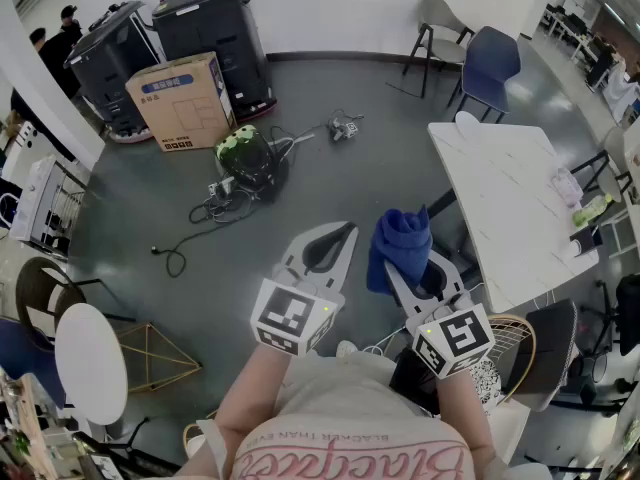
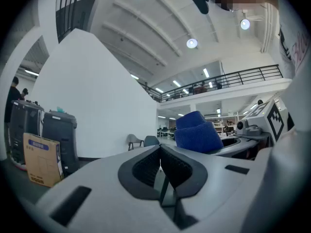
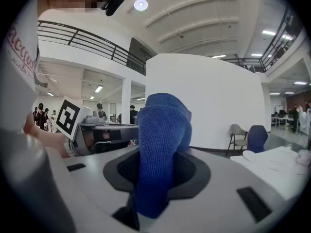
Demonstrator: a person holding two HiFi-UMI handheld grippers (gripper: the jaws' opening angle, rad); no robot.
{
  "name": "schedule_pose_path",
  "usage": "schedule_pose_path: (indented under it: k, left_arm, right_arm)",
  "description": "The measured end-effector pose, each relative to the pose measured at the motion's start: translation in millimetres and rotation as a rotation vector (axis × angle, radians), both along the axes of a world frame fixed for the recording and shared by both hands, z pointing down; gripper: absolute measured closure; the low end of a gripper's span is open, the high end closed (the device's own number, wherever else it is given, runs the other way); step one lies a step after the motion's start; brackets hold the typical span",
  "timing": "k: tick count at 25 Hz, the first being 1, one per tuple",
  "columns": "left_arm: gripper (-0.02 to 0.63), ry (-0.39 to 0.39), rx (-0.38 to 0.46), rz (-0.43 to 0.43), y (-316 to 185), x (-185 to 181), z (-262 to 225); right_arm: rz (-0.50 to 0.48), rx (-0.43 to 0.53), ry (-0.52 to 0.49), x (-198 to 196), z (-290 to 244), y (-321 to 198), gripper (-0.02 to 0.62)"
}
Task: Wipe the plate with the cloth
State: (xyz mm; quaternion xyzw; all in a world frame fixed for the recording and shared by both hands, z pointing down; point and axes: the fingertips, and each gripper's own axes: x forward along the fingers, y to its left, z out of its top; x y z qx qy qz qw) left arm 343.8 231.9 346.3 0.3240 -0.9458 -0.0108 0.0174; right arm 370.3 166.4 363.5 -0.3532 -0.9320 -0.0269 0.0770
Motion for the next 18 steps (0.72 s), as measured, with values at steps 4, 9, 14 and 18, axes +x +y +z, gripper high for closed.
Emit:
schedule_pose_path:
  k: [4, 9, 14, 18]
  left_arm:
    - [0.604, -0.001, 0.004, -0.009, 1.8, 1.7, 1.6]
    - [0.604, 0.000, -0.002, -0.022, -3.2, 1.8, 1.6]
    - [0.604, -0.005, -0.013, -0.048, -10.7, 0.9, 1.3]
    - [0.604, -0.002, -0.015, -0.076, -14.6, 1.3, 5.0]
  right_arm:
    - [-0.011, 0.002, 0.001, 1.2, 1.7, 1.0, 0.472]
    - [-0.045, 0.015, -0.001, 1.8, 1.8, -0.7, 0.476]
    - [-0.072, -0.006, 0.002, 0.1, 0.7, -7.7, 0.476]
    - [-0.099, 0.010, 0.001, 0.7, 5.7, -11.1, 0.476]
